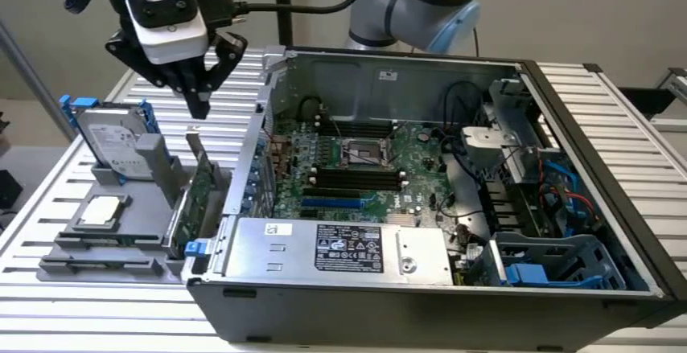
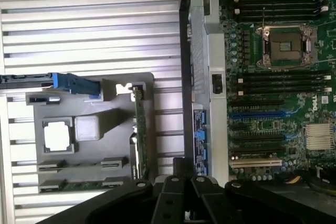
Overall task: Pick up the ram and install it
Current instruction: 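Reach for the ram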
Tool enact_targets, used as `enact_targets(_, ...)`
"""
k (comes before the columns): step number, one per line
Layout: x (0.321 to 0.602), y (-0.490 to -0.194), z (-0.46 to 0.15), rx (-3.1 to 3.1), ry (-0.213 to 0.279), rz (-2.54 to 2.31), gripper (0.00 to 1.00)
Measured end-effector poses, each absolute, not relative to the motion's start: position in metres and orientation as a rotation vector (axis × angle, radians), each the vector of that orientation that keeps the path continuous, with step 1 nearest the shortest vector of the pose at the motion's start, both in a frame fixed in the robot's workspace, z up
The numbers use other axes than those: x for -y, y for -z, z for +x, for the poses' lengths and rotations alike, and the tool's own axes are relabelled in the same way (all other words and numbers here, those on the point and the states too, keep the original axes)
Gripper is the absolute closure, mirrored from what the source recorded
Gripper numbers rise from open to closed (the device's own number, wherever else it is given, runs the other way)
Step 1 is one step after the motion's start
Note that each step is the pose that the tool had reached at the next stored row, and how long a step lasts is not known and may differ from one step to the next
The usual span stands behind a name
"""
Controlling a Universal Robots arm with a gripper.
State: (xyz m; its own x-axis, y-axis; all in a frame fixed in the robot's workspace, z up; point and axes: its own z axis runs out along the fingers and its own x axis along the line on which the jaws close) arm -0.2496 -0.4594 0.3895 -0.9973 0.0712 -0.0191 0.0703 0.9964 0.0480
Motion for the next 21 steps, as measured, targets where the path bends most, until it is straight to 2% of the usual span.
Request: enact_targets(21,0.480,-0.382,-0.336,-3.118,-0.065,0.111,1.00)
